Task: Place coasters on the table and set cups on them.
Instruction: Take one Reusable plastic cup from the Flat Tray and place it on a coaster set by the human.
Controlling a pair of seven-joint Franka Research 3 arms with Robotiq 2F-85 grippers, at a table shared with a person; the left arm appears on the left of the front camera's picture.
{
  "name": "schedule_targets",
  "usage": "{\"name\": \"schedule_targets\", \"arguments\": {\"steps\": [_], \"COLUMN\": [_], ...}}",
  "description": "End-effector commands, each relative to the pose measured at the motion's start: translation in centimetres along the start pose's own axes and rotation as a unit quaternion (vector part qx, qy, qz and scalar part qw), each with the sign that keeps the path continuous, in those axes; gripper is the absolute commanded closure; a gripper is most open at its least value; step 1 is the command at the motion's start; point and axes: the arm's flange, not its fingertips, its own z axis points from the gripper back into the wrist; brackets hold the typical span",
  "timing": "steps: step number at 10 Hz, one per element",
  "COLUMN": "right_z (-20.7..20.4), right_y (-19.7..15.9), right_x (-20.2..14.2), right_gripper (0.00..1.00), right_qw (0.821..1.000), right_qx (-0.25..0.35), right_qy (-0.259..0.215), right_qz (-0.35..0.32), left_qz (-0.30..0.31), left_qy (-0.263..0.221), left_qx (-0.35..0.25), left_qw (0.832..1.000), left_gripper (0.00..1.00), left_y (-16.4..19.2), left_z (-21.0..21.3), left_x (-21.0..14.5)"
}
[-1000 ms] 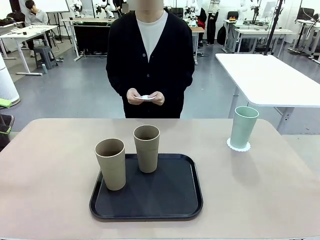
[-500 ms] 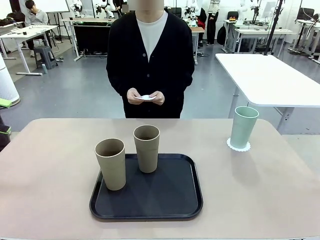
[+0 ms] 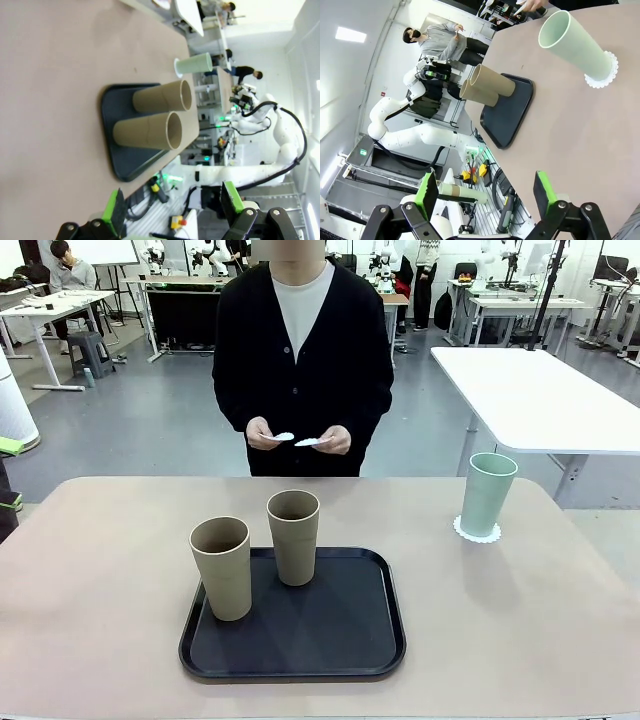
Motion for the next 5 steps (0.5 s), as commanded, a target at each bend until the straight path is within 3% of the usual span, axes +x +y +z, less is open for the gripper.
{"name": "schedule_targets", "arguments": {"steps": [1, 5], "right_z": [-0.13, -0.13], "right_y": [-0.04, -0.04], "right_x": [0.22, 0.22], "right_gripper": [0.00, 0.00], "right_qw": [1.000, 1.000], "right_qx": [-0.001, -0.001], "right_qy": [-0.005, -0.005], "right_qz": [-0.003, -0.003], "left_qz": [-0.004, -0.004], "left_qy": [-0.002, -0.002], "left_qx": [-0.005, -0.005], "left_qw": [1.000, 1.000], "left_gripper": [0.00, 0.00], "left_y": [-0.11, -0.11], "left_z": [0.13, 0.13], "left_x": [-0.02, -0.02]}}
